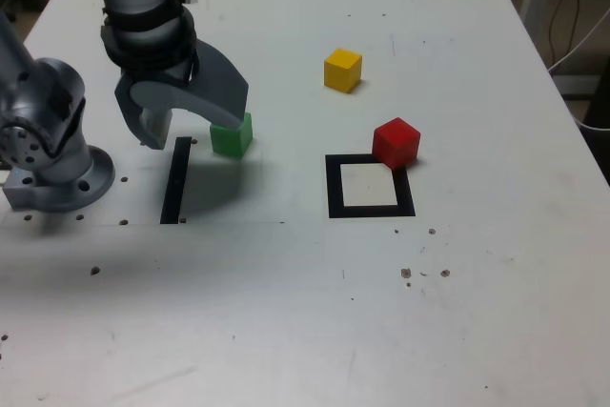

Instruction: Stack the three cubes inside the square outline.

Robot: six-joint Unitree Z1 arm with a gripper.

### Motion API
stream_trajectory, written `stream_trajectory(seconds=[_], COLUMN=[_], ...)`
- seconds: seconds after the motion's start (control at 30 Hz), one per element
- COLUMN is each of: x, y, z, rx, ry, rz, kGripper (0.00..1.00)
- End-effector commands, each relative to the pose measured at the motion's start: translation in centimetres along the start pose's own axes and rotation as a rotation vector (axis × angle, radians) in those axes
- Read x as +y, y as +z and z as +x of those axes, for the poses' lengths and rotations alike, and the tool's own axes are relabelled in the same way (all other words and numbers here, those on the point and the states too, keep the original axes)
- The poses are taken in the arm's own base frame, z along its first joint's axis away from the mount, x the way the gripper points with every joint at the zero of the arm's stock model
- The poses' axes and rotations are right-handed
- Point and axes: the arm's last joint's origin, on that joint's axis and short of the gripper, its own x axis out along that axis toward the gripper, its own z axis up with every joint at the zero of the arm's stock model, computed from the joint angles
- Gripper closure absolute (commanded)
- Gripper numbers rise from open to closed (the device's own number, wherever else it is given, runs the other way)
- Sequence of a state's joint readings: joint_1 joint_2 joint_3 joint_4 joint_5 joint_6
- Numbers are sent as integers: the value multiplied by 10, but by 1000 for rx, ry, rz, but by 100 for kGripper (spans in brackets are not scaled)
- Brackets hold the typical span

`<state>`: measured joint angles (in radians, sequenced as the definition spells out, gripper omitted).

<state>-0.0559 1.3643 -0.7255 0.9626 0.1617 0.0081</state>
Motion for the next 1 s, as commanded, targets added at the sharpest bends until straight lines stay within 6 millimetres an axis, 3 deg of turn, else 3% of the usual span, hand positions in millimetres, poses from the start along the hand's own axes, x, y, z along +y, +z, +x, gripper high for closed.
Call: stream_trajectory(seconds=[0.0,0.33,0.63,0.8,0.97], x=[0,0,1,4,-1], y=[-1,6,46,72,84], z=[0,-2,-19,-40,-31], rx=[-6,-31,-121,-241,-254], ry=[2,-20,-51,-67,-152], rz=[-2,-25,-81,-91,-157], kGripper=[0,1,1,1,0])
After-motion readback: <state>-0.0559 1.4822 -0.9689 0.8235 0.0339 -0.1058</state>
